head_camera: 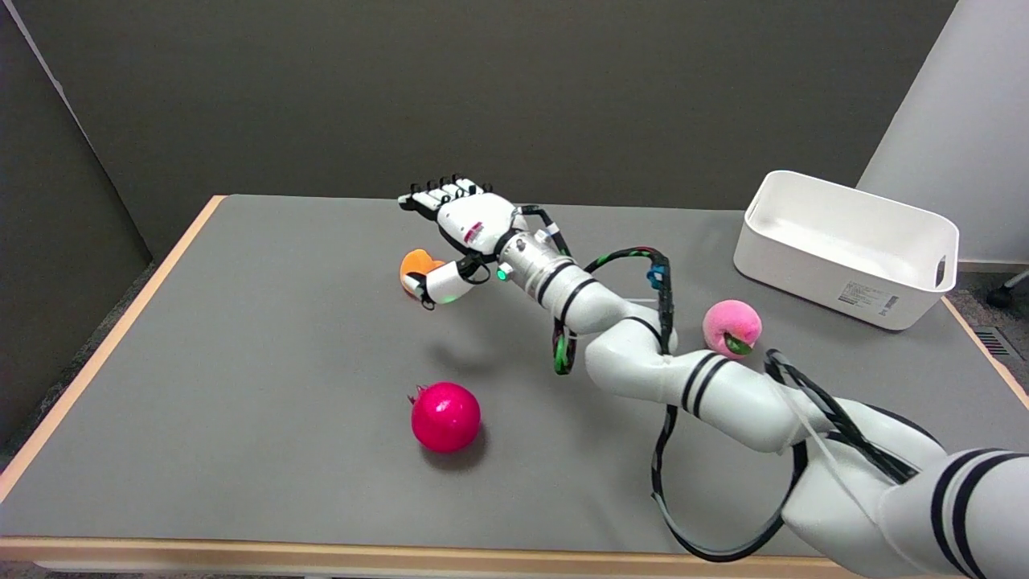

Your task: Pick up the yellow duck.

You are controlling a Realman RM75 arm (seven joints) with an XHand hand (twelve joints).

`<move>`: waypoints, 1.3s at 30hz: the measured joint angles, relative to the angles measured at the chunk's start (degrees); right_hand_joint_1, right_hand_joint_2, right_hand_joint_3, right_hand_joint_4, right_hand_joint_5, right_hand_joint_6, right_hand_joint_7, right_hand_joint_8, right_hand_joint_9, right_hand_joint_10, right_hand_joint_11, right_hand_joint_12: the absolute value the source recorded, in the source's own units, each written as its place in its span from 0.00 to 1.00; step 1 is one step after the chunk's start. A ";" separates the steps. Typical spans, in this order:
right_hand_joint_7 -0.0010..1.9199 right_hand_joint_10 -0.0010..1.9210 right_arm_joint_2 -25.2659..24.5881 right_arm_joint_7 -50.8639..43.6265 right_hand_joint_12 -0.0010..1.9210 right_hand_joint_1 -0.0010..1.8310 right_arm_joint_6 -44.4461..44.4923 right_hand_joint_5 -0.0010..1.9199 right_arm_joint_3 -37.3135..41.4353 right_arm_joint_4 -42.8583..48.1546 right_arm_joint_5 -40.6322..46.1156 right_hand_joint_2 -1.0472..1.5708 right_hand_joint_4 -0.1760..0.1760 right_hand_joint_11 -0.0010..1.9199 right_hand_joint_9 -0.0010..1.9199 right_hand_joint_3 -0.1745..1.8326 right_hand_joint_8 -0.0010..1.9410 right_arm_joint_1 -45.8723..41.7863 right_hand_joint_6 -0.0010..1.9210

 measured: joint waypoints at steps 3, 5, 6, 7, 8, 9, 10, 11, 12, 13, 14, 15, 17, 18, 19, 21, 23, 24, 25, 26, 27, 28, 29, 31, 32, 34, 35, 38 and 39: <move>0.10 0.33 -1.39 0.73 0.49 0.27 -0.17 0.07 -0.47 -2.69 0.03 0.63 0.56 0.00 0.05 0.52 0.13 1.24 0.17; 0.10 0.33 -2.22 1.11 0.49 0.28 -0.24 0.07 -0.73 -4.21 0.04 0.64 0.56 0.00 0.05 0.52 0.13 1.92 0.17; 0.10 0.33 -2.61 1.29 0.49 0.28 -0.28 0.07 -0.85 -4.94 0.04 0.64 0.57 0.00 0.05 0.52 0.13 2.23 0.17; 0.10 0.33 -3.03 1.47 0.49 0.28 -0.36 0.07 -0.99 -5.70 0.05 0.64 0.57 0.00 0.05 0.52 0.13 2.54 0.17; 0.10 0.33 -3.45 1.65 0.49 0.28 -0.41 0.07 -1.13 -6.44 0.05 0.64 0.57 0.00 0.05 0.52 0.13 2.84 0.17; 0.10 0.33 -3.80 1.79 0.49 0.28 -0.43 0.07 -1.23 -7.10 0.05 0.64 0.57 0.00 0.05 0.52 0.13 3.11 0.17; 0.10 0.33 -4.11 1.91 0.49 0.28 -0.47 0.07 -1.32 -7.69 0.06 0.64 0.57 0.00 0.05 0.52 0.13 3.34 0.17; 0.10 0.33 -4.45 2.03 0.49 0.28 -0.52 0.07 -1.42 -8.32 0.06 0.64 0.58 0.00 0.05 0.52 0.13 3.57 0.17; 0.10 0.33 -4.82 2.15 0.49 0.28 -0.59 0.07 -1.52 -9.04 0.06 0.64 0.58 0.00 0.05 0.52 0.13 3.80 0.17; 0.10 0.33 -5.12 2.23 0.49 0.28 -0.64 0.07 -1.60 -9.62 0.06 0.64 0.59 0.00 0.05 0.52 0.13 3.96 0.17; 0.10 0.33 -5.54 2.36 0.49 0.28 -0.69 0.07 -1.69 -10.38 0.06 0.64 0.59 0.00 0.05 0.52 0.13 4.18 0.17; 0.10 0.33 -5.85 2.44 0.49 0.28 -0.72 0.07 -1.77 -10.97 0.07 0.64 0.60 0.00 0.05 0.52 0.13 4.38 0.17; 0.10 0.33 -6.46 2.59 0.49 0.27 -0.85 0.07 -1.90 -12.22 0.07 0.64 0.61 0.00 0.05 0.52 0.13 4.76 0.17; 0.10 0.33 -6.76 2.67 0.49 0.27 -0.88 0.07 -1.96 -12.82 0.07 0.64 0.62 0.00 0.05 0.52 0.13 4.93 0.18; 0.09 0.33 -7.09 2.76 0.50 0.27 -0.90 0.07 -2.00 -13.54 0.08 0.63 0.62 0.00 0.05 0.55 0.15 5.14 0.20; 0.08 0.33 -7.53 2.87 0.50 0.27 -1.00 0.07 -2.04 -14.62 0.15 0.63 0.64 0.00 0.05 0.55 0.15 5.41 0.20; 0.07 0.33 -7.94 2.97 0.50 0.27 -1.08 0.08 -2.05 -15.79 0.41 0.63 0.65 0.00 0.05 0.53 0.13 5.66 0.20; 0.05 0.34 -8.07 3.00 0.51 0.26 -1.10 0.07 -2.05 -16.27 0.61 0.63 0.66 0.00 0.05 0.56 0.15 5.75 0.22; 0.04 0.35 -8.21 3.02 0.51 0.26 -1.11 0.07 -2.05 -16.77 0.86 0.62 0.67 0.00 0.05 0.56 0.14 5.82 0.23; 0.04 0.35 -8.35 3.04 0.52 0.26 -1.14 0.07 -2.04 -17.32 1.16 0.62 0.70 0.00 0.06 0.56 0.10 5.89 0.24; 0.03 0.36 -8.46 3.05 0.52 0.26 -1.17 0.08 -2.03 -17.85 1.41 0.62 0.71 0.00 0.06 0.56 0.08 5.93 0.24; 0.03 0.36 -8.54 3.05 0.53 0.26 -1.21 0.08 -2.01 -18.23 1.60 0.62 0.72 0.00 0.06 0.55 0.06 5.94 0.24; 0.02 0.36 -8.64 3.05 0.53 0.26 -1.30 0.08 -1.99 -18.65 1.80 0.62 0.74 0.00 0.07 0.55 0.06 5.96 0.24; 0.01 0.37 -8.80 3.06 0.53 0.25 -1.44 0.08 -1.94 -19.35 2.15 0.62 0.76 0.00 0.07 0.55 0.06 6.05 0.24; 0.00 0.37 -8.85 3.06 0.54 0.25 -1.51 0.08 -1.91 -19.58 2.26 0.62 0.76 0.00 0.08 0.55 0.06 6.09 0.24; 0.00 0.38 -8.96 3.07 0.54 0.25 -1.68 0.08 -1.86 -20.19 2.55 0.62 0.78 0.00 0.09 0.55 0.05 6.12 0.24; 0.00 0.38 -9.00 3.07 0.54 0.25 -1.81 0.08 -1.83 -20.43 2.64 0.62 0.78 0.00 0.09 0.55 0.05 6.16 0.24; 0.00 0.40 -9.06 3.08 0.56 0.24 -2.01 0.08 -1.73 -20.82 2.95 0.62 0.80 0.00 0.11 0.54 0.05 6.26 0.23; 0.00 0.41 -9.07 3.08 0.56 0.24 -2.07 0.07 -1.70 -20.91 3.03 0.62 0.81 0.00 0.11 0.54 0.05 6.26 0.23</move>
